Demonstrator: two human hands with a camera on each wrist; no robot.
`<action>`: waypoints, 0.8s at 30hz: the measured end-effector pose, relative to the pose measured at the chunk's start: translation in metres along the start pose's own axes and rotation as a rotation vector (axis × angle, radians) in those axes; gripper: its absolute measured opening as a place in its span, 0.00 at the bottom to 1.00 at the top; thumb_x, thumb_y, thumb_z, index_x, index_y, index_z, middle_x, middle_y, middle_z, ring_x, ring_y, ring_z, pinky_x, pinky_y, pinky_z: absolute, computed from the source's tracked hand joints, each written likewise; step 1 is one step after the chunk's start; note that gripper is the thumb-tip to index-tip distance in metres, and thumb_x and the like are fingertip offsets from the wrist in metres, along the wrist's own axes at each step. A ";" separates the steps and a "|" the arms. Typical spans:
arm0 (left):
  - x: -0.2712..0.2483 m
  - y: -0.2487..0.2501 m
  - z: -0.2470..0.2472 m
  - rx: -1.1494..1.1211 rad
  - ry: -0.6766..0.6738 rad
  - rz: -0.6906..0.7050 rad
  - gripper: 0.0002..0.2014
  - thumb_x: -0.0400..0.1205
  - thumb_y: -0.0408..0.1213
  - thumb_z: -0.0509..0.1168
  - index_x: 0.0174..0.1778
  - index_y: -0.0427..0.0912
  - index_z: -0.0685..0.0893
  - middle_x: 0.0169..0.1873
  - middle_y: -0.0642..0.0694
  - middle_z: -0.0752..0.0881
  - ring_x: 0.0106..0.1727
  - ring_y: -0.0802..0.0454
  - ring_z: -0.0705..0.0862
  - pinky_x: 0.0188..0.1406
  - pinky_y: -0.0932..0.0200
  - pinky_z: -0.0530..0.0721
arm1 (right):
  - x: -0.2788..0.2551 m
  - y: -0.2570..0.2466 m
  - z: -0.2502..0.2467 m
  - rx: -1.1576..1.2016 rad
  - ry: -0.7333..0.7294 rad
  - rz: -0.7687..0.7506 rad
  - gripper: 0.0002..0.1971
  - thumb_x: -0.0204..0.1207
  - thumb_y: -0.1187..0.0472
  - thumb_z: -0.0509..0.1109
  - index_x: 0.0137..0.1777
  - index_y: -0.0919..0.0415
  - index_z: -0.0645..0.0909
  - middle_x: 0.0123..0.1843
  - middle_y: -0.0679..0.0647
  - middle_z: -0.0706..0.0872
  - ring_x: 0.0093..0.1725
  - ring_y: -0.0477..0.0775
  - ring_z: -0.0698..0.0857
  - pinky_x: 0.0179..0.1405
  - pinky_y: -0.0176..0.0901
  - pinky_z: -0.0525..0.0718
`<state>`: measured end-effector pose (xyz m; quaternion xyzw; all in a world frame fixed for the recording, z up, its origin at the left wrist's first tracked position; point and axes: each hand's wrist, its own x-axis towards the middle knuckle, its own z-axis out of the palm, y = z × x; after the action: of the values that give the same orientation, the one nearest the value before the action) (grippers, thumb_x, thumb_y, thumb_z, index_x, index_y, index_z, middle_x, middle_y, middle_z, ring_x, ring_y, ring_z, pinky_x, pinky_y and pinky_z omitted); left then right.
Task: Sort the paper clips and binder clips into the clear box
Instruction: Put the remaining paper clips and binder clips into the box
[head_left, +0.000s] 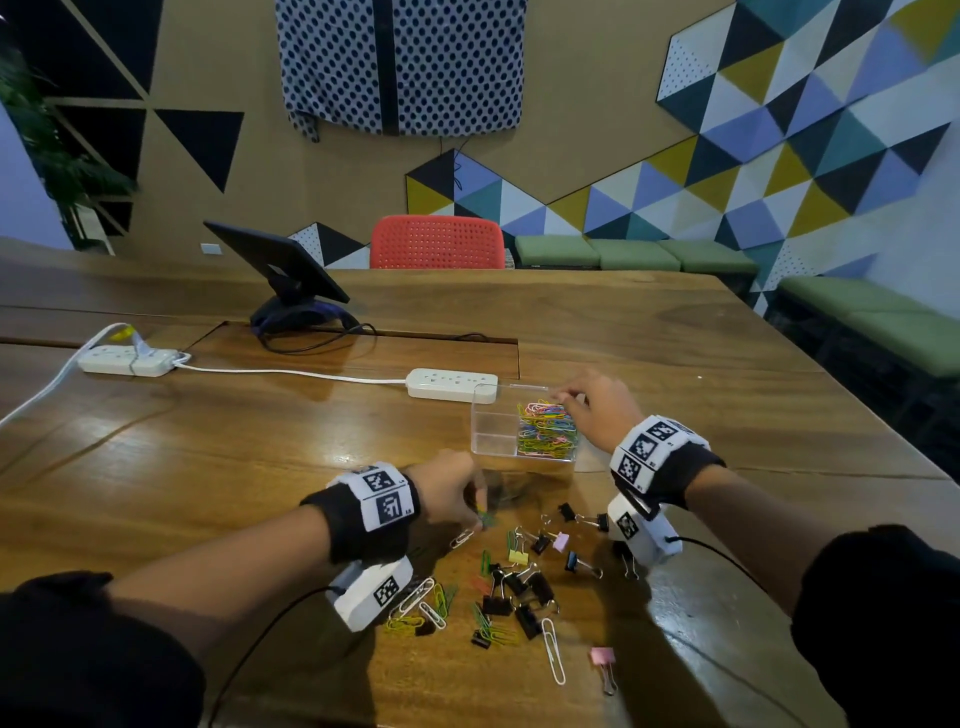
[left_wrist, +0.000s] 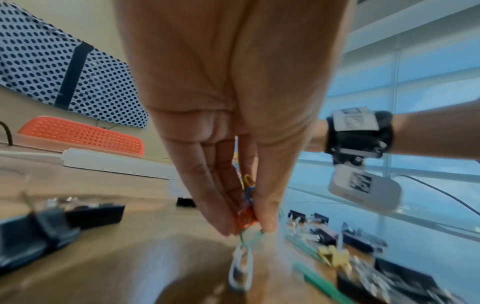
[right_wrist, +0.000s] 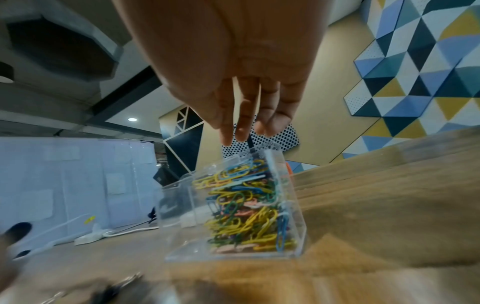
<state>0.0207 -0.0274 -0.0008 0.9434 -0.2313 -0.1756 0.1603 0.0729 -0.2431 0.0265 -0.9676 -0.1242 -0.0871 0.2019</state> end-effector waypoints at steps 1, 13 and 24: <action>0.004 0.001 -0.004 -0.012 0.038 -0.007 0.09 0.75 0.36 0.73 0.48 0.37 0.87 0.47 0.43 0.89 0.44 0.57 0.81 0.44 0.65 0.79 | -0.009 0.000 0.001 0.017 0.001 -0.025 0.13 0.82 0.60 0.61 0.60 0.58 0.84 0.60 0.57 0.85 0.54 0.53 0.84 0.55 0.41 0.79; 0.063 0.038 -0.064 -0.021 0.457 0.056 0.08 0.75 0.39 0.73 0.45 0.38 0.89 0.44 0.42 0.89 0.44 0.48 0.84 0.42 0.61 0.77 | -0.070 -0.026 0.028 -0.155 -0.558 -0.373 0.19 0.78 0.58 0.68 0.69 0.47 0.78 0.65 0.52 0.78 0.65 0.50 0.73 0.62 0.39 0.67; 0.103 0.056 -0.051 0.010 0.404 -0.001 0.09 0.75 0.39 0.74 0.47 0.39 0.89 0.49 0.41 0.89 0.52 0.44 0.86 0.49 0.57 0.82 | -0.076 -0.019 0.032 -0.240 -0.548 -0.346 0.13 0.79 0.55 0.66 0.61 0.50 0.84 0.64 0.52 0.81 0.67 0.54 0.75 0.68 0.51 0.74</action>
<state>0.1058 -0.1145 0.0393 0.9603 -0.1948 0.0185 0.1987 -0.0008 -0.2290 -0.0122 -0.9364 -0.3250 0.1293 0.0278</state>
